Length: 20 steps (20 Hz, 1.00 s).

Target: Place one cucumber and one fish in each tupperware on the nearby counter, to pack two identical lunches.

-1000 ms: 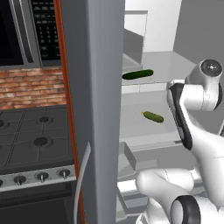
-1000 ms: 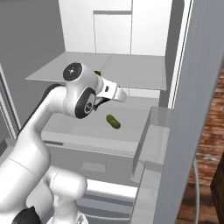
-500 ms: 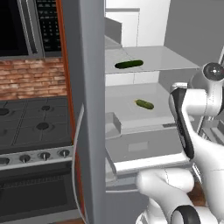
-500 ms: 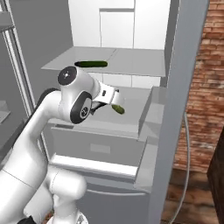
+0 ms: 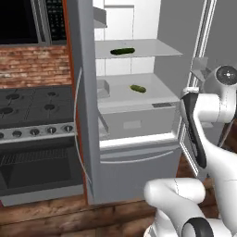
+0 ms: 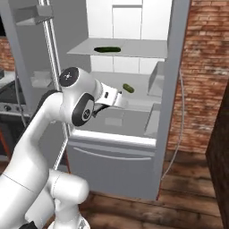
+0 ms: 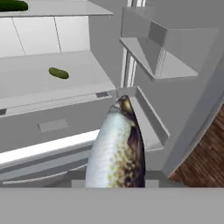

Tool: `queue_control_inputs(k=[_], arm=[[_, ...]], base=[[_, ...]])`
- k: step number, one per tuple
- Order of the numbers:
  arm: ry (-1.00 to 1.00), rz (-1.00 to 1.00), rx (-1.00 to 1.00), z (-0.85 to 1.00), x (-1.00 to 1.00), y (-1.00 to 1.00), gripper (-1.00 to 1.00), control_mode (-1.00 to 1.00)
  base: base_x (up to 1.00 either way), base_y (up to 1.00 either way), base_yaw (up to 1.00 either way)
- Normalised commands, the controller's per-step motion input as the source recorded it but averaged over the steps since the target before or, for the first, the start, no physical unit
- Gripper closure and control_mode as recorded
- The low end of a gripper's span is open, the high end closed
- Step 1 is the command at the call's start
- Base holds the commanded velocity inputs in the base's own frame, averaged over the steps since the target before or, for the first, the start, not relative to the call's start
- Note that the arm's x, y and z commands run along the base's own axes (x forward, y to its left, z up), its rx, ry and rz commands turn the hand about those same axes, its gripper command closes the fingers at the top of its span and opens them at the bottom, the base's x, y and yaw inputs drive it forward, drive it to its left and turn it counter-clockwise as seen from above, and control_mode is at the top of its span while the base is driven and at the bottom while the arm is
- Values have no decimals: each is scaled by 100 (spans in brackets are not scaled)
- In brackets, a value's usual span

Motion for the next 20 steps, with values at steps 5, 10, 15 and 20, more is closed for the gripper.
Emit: queue_control_inputs(k=[5, 10, 15, 20], arm=[[0, 0, 0, 0, 0, 0, 100, 100], [0, 0, 0, 0, 0, 0, 100, 100], [0, 0, 0, 0, 0, 0, 100, 100], [0, 0, 0, 0, 0, 0, 100, 100]], base=[[-100, 8, 0], [-88, 47, 0], [-50, 97, 0], [-30, 100, 0]])
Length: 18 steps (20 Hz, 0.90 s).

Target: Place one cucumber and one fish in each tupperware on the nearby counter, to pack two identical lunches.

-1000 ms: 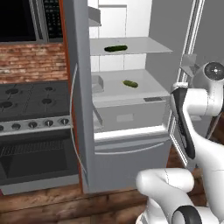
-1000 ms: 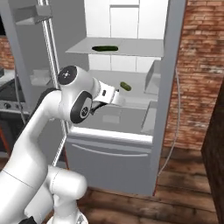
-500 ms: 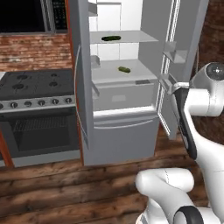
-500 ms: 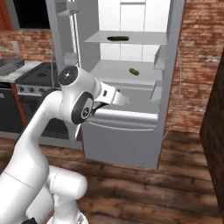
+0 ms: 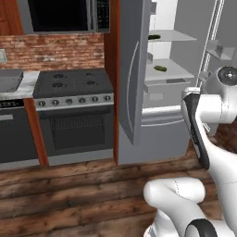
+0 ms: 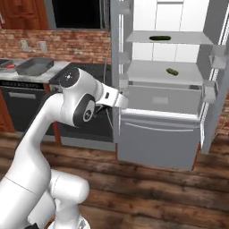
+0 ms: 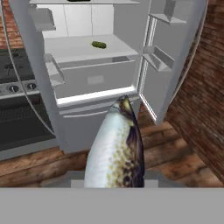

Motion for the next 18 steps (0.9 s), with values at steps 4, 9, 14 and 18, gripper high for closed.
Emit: queue_control_inputs(k=[4, 9, 14, 18], arm=[[0, 0, 0, 0, 0, 0, 100, 100], [0, 0, 0, 0, 0, 0, 100, 100], [0, 0, 0, 0, 0, 0, 100, 100], [0, 0, 0, 0, 0, 0, 100, 100]], base=[[-23, 100, 0], [-13, 100, 0], [-9, 100, 0], [-5, 100, 0]])
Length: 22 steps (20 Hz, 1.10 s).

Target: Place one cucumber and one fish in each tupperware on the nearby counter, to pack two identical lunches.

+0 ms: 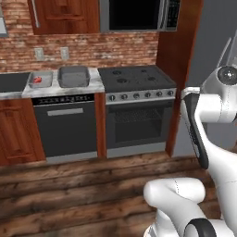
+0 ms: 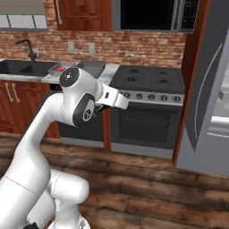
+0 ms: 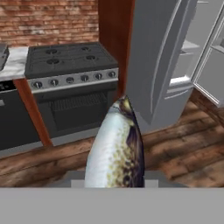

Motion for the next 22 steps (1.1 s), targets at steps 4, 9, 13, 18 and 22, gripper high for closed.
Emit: queue_control_inputs(k=[4, 9, 13, 18, 22], arm=[[0, 0, 0, 0, 0, 0, 100, 100], [0, 0, 0, 0, 0, 0, 100, 100], [0, 0, 0, 0, 0, 0, 100, 100], [0, 0, 0, 0, 0, 0, 100, 100], [0, 0, 0, 0, 0, 0, 100, 100]], base=[[0, 100, 0], [11, 100, 0], [55, 93, 0], [80, 74, 0], [95, 60, 0]])
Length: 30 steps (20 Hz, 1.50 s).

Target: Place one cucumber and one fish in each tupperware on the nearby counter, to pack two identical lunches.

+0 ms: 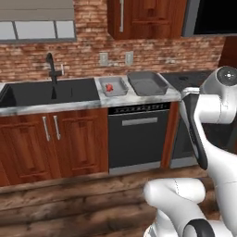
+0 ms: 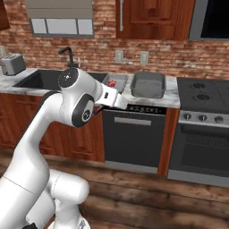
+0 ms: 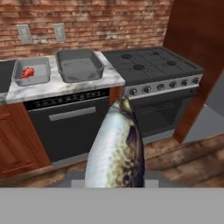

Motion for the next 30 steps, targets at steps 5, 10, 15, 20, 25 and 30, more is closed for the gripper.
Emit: queue_control_inputs(k=[5, 10, 15, 20, 25, 30], arm=[[0, 0, 0, 0, 0, 0, 100, 100], [0, 0, 0, 0, 0, 0, 100, 100], [0, 0, 0, 0, 0, 0, 100, 100], [0, 0, 0, 0, 0, 0, 100, 100], [0, 0, 0, 0, 0, 0, 100, 100], [0, 0, 0, 0, 0, 0, 100, 100]], base=[[94, 9, 0], [70, -3, -2], [59, -4, -1], [46, -24, 0], [57, -43, 0], [63, -39, 0]])
